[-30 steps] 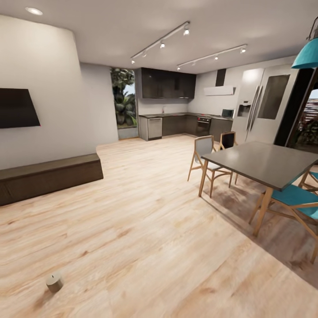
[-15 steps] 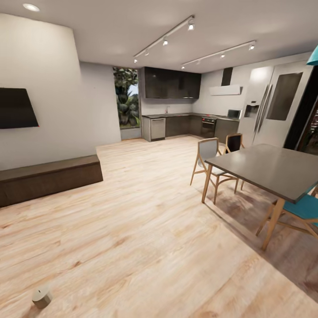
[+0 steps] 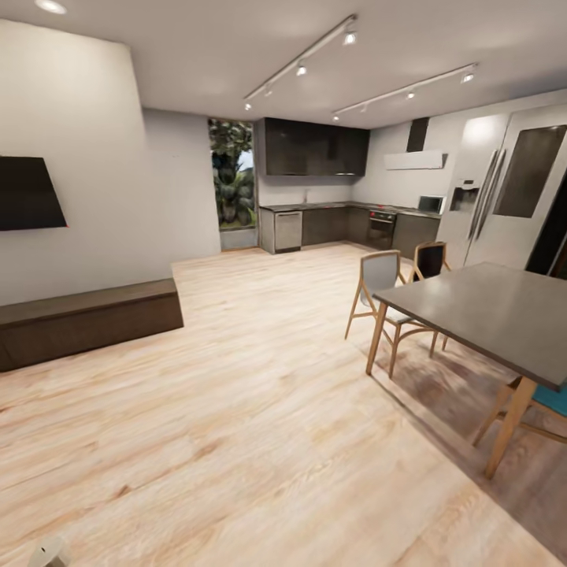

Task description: Place each of the two pumpkins and all three candles from the living room inside a cabinet in the living room (use any cabinet), then make sure every cabinet is closed, and position the cauldron so it is next to a table in the living room.

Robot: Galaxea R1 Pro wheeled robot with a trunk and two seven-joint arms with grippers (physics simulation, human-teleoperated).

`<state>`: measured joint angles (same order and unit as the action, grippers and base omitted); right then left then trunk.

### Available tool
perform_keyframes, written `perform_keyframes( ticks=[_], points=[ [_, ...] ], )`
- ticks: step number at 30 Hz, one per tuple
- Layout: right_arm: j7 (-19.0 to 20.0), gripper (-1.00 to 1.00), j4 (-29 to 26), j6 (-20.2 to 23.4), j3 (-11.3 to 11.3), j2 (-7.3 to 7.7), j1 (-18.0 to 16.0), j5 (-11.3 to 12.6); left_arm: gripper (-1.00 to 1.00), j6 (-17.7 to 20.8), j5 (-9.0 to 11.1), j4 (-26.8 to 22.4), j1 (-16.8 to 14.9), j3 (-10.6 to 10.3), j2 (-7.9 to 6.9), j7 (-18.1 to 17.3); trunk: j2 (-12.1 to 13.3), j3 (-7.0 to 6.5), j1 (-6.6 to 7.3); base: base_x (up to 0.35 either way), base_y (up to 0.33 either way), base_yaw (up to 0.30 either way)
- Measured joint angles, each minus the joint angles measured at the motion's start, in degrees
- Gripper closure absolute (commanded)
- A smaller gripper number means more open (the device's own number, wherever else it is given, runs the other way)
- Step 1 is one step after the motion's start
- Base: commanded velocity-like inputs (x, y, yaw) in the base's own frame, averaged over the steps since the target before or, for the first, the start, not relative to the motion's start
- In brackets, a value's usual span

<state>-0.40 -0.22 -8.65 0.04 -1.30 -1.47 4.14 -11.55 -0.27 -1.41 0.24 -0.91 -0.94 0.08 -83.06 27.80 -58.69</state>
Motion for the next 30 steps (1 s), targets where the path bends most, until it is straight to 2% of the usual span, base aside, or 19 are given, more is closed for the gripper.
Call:
perform_keyframes(
  ticks=[13,30],
  points=[
    [0.0,-1.0,0.0,0.0,0.0,0.0,0.0,0.0,-1.0,0.0,0.2,0.0,0.0,0.0,-0.02,0.0,0.0,0.0,0.0,0.324,-0.123,0.12],
    [0.0,-1.0,0.0,0.0,0.0,-0.01,0.0,0.0,-1.0,0.0,0.3,0.1,0.0,0.1,-0.02,0.0,0.0,0.0,0.0,0.334,-0.003,0.263]
  ],
)
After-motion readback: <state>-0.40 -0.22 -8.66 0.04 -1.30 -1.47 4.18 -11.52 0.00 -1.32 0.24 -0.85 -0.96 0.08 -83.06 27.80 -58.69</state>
